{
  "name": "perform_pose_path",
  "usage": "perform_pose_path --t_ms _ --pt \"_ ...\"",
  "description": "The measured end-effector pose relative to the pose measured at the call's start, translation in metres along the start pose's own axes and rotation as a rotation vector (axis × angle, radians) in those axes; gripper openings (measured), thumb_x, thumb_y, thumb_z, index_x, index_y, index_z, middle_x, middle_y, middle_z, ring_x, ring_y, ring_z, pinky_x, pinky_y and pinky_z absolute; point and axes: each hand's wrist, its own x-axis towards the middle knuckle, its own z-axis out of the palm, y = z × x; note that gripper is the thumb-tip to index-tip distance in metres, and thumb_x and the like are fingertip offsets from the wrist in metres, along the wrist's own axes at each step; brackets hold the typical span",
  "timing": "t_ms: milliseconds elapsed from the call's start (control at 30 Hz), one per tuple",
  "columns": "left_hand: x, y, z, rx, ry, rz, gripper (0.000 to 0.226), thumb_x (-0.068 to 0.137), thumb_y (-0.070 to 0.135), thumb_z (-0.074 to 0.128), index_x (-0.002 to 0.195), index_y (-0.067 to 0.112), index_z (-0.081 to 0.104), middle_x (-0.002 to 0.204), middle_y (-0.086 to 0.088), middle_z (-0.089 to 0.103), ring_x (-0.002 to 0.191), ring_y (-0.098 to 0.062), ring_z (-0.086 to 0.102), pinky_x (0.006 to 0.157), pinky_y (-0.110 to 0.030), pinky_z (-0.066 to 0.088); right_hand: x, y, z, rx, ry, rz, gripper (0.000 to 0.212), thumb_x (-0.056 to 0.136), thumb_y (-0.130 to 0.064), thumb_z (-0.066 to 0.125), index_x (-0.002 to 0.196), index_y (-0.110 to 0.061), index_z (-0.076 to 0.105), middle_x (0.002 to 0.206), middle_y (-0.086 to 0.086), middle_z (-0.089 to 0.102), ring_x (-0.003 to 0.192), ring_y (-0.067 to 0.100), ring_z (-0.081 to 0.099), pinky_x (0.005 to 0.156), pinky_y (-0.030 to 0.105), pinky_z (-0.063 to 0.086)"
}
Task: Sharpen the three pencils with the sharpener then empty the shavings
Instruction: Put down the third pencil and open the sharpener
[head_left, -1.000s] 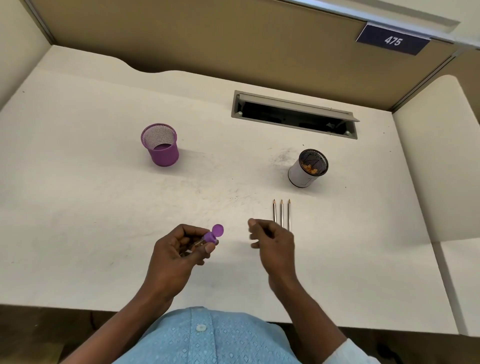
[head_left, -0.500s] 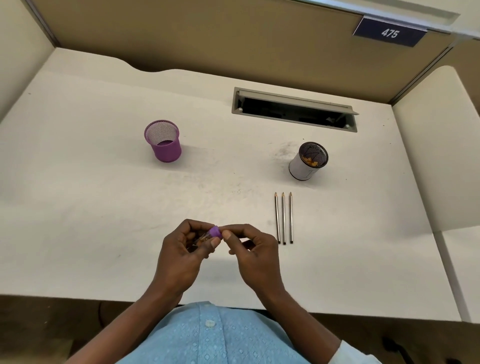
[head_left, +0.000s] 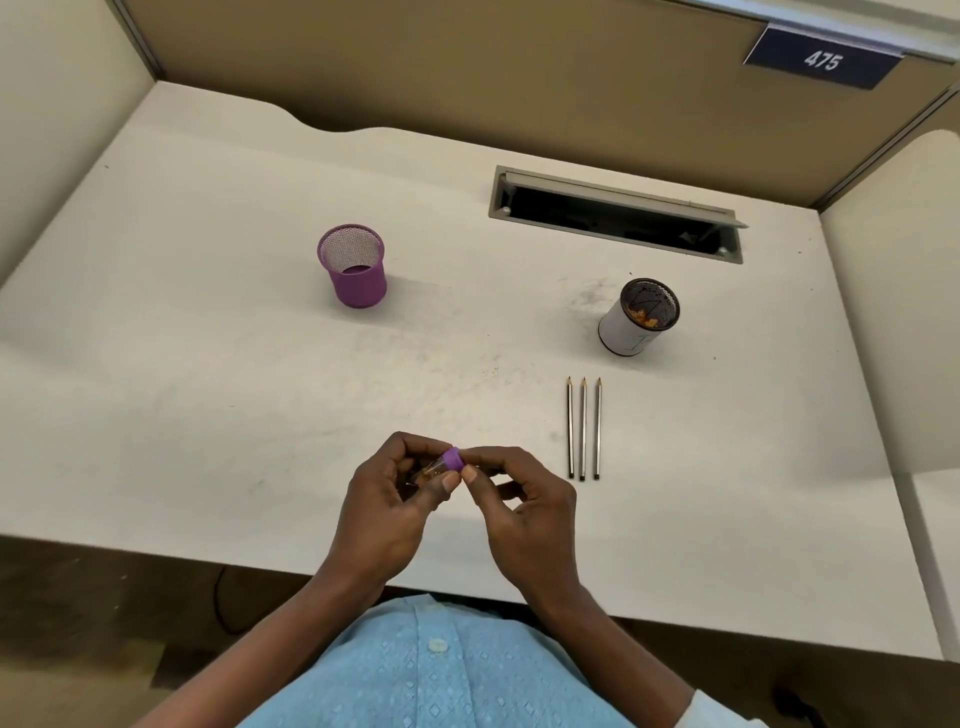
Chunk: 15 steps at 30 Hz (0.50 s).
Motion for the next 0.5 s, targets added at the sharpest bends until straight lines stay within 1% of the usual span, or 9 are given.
perform_pose_path --t_ms 67,200,267,333,400,500 --pt "-0.0014 0.0011 0.0021 0.008 -0.005 0.001 0.025 0.095 0.012 0.084 0.107 0.033 0.077 0.097 0.001 0.083 0.084 -0.011 0.077 0.075 -0.023 0.061 -0.0013 -0.0001 -0.0020 -0.011 0.010 -0.016 0.026 0.094 -0.004 0.076 0.105 -0.027 0.083 0.103 -0.015 0.081 0.095 0.015 0.077 0.068 0.021 0.057" --pt "-0.0043 0.0021 0.0060 0.020 -0.008 0.003 0.027 0.096 0.012 0.084 0.105 0.036 0.075 0.098 0.004 0.083 0.088 -0.011 0.077 0.079 -0.026 0.062 -0.0025 0.0007 -0.0040 -0.009 0.044 -0.065 0.034 0.090 0.003 0.071 0.102 -0.026 0.083 0.103 -0.017 0.081 0.096 0.015 0.077 0.070 0.020 0.056" --pt "-0.0059 0.0012 0.0071 0.013 -0.009 -0.001 0.029 0.095 0.011 0.084 0.104 0.037 0.075 0.098 0.004 0.083 0.090 -0.012 0.077 0.084 -0.030 0.064 -0.0024 0.0033 -0.0049 -0.023 0.054 -0.086 0.036 0.087 0.008 0.070 0.101 -0.022 0.084 0.102 -0.016 0.081 0.098 0.014 0.077 0.070 0.021 0.056" --pt "-0.0071 0.0004 0.0075 0.014 -0.007 -0.008 0.030 0.095 0.010 0.084 0.104 0.038 0.075 0.098 0.003 0.083 0.091 -0.014 0.077 0.088 -0.038 0.065 -0.0030 0.0057 -0.0051 -0.043 0.056 -0.102 0.036 0.085 0.011 0.069 0.100 -0.019 0.085 0.103 -0.014 0.081 0.098 0.013 0.076 0.070 0.021 0.057" --pt "-0.0078 -0.0007 0.0070 0.018 -0.003 -0.013 0.030 0.095 0.010 0.084 0.103 0.037 0.075 0.100 0.003 0.083 0.092 -0.014 0.078 0.089 -0.041 0.065 -0.0050 0.0059 -0.0040 -0.054 0.052 -0.111 0.036 0.085 0.010 0.069 0.100 -0.018 0.085 0.103 -0.013 0.082 0.099 0.011 0.076 0.070 0.020 0.056" --pt "-0.0083 -0.0016 0.0064 0.019 -0.011 -0.018 0.028 0.095 0.011 0.084 0.105 0.036 0.075 0.099 0.003 0.083 0.091 -0.014 0.077 0.085 -0.038 0.064 -0.0079 0.0046 -0.0034 -0.042 0.041 -0.100 0.034 0.087 0.006 0.069 0.100 -0.021 0.085 0.103 -0.014 0.081 0.099 0.012 0.076 0.070 0.019 0.056"
